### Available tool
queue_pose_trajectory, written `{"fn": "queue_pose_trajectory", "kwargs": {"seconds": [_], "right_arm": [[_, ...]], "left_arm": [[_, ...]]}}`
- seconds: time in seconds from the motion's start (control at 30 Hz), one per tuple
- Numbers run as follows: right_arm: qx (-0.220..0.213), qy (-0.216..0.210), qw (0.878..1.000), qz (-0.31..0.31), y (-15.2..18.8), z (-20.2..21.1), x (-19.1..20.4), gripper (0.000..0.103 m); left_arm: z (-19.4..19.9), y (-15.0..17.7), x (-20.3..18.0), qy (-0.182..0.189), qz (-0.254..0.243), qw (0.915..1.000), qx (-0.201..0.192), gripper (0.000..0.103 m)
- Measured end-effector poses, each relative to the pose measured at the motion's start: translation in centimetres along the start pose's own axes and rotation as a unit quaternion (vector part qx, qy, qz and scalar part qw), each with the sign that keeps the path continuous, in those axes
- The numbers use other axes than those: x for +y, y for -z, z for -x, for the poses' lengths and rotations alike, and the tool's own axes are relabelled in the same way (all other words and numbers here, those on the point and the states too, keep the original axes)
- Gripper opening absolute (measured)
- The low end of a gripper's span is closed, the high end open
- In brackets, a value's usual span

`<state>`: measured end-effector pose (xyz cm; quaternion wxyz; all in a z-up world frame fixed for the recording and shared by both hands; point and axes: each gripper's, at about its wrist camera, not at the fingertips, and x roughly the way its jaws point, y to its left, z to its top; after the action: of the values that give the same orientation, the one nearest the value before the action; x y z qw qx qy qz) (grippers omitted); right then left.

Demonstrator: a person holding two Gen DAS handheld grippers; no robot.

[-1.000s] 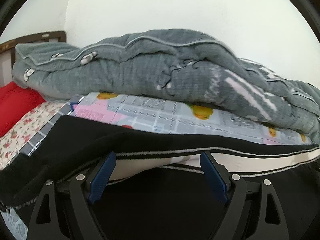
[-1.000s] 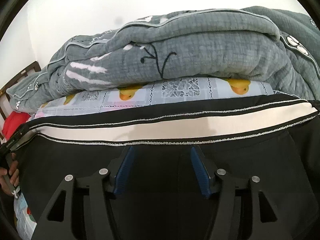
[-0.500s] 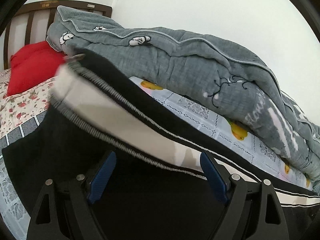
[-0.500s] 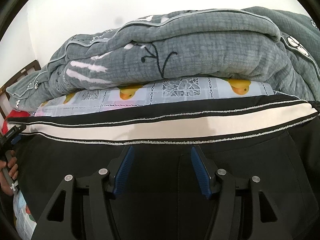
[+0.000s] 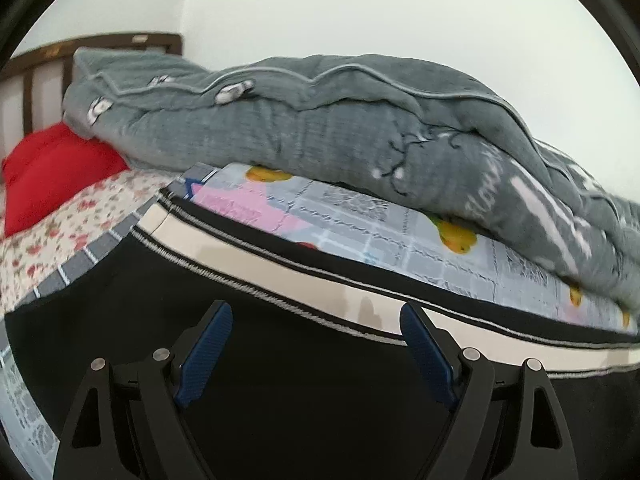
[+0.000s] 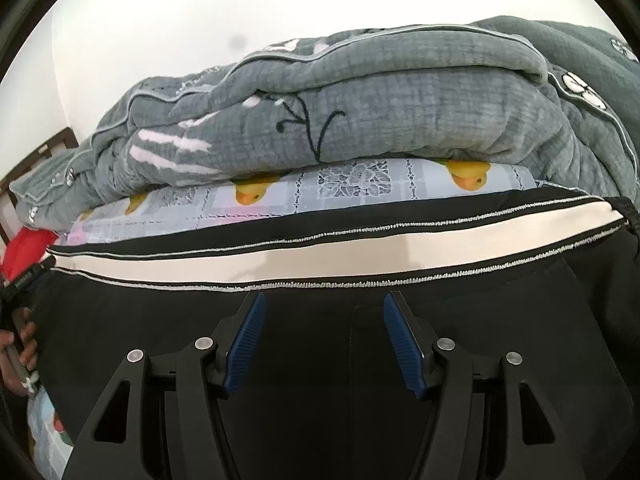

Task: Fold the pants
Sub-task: 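Lift the waistband with both grippers and fold it over toward the hem, then lower the folded edge onto the pants and open both grippers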

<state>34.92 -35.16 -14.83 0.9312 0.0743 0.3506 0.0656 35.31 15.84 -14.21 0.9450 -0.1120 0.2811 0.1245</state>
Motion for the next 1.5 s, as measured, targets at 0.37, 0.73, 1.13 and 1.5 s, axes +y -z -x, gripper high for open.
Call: {"fn": "queue_pose_trajectory", "kwargs": {"seconds": [0.37,0.73,1.13,1.5], "right_arm": [[-0.004,0.046,0.998,0.032,-0.4,1.7,0.8,0.061],[-0.011,0.074,0.997,0.007,5.9,11.8,-2.1,0.061],[0.029,0.065,0.995,-0.066,13.1,14.8,-5.5,0.061],[0.046,0.052,0.994,-0.079,11.6,13.4,-5.8,0.061]], "left_arm": [[0.7,0.1,-0.5,0.034,-0.007,0.9993,-0.010,0.085],[3.3,1.4,-1.5,0.056,-0.042,0.9974,-0.018,0.085],[12.4,10.4,2.6,0.119,-0.001,0.9861,0.115,0.084],[11.6,10.5,2.3,0.126,0.035,0.9780,0.162,0.083]]}}
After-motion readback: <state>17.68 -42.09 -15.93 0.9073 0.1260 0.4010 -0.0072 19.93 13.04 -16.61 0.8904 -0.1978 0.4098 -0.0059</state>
